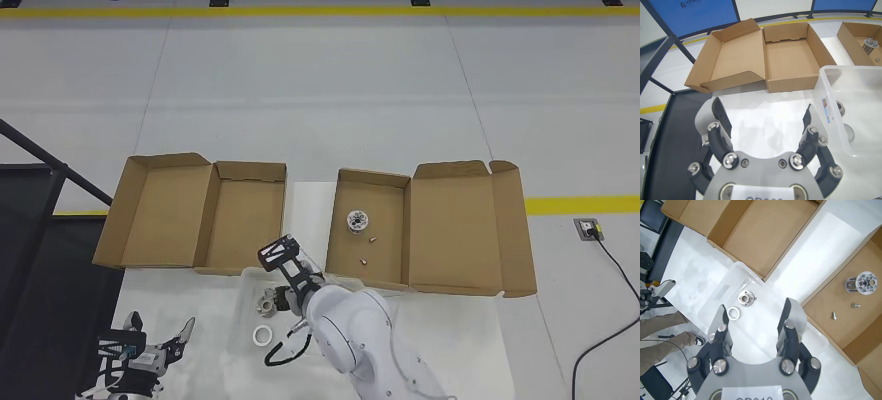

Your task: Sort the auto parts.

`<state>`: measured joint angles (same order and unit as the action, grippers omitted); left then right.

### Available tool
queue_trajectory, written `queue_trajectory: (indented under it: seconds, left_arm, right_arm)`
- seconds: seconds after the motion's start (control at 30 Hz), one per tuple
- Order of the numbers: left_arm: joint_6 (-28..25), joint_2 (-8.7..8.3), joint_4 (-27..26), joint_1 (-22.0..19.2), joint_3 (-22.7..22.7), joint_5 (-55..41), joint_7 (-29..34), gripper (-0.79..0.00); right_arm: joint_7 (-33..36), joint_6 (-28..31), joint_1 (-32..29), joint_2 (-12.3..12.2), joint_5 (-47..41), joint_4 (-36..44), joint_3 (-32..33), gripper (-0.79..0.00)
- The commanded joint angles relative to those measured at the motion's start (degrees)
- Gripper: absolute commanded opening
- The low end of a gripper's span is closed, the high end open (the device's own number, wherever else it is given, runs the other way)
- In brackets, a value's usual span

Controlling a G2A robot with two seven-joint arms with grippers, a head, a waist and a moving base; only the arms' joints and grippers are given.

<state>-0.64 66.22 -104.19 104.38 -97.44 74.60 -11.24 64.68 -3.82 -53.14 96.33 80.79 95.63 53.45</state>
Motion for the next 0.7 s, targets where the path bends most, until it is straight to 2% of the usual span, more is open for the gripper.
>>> queue_trajectory:
  seconds: [0.0,0.13,0.2,0.4,0.5,0.67]
  left_arm:
    - [0.00,0.00,0.00,0.00,0.00,0.00,0.00,0.000]
    - [-1.16,-0.04,-1.09,-0.11,-0.20,0.12,-1.24,0.000]
    - [-2.37,-0.26,-2.29,0.28,-1.08,3.67,-2.33,0.000]
    - [-10.03,-1.30,-10.23,-1.09,-4.03,14.20,0.80,0.000]
    - [-17.96,-1.91,-13.70,-2.71,-5.44,15.07,4.49,0.000]
    - [-30.40,-3.21,-17.70,-8.31,-6.63,21.15,10.11,0.000]
  right_arm:
    - [0.01,0.01,0.00,0.00,0.01,0.00,0.00,0.000]
    - [0.01,0.01,0.00,0.00,0.01,0.00,0.00,0.000]
    - [-2.72,0.74,-1.98,-0.33,-0.26,0.38,1.05,0.000]
    - [-7.77,7.27,-11.90,-2.20,2.84,11.56,3.33,0.000]
    - [-9.55,11.17,-17.68,-3.29,5.11,18.29,4.36,0.000]
    - [-14.14,16.88,-26.89,-4.94,7.48,27.94,5.96,0.000]
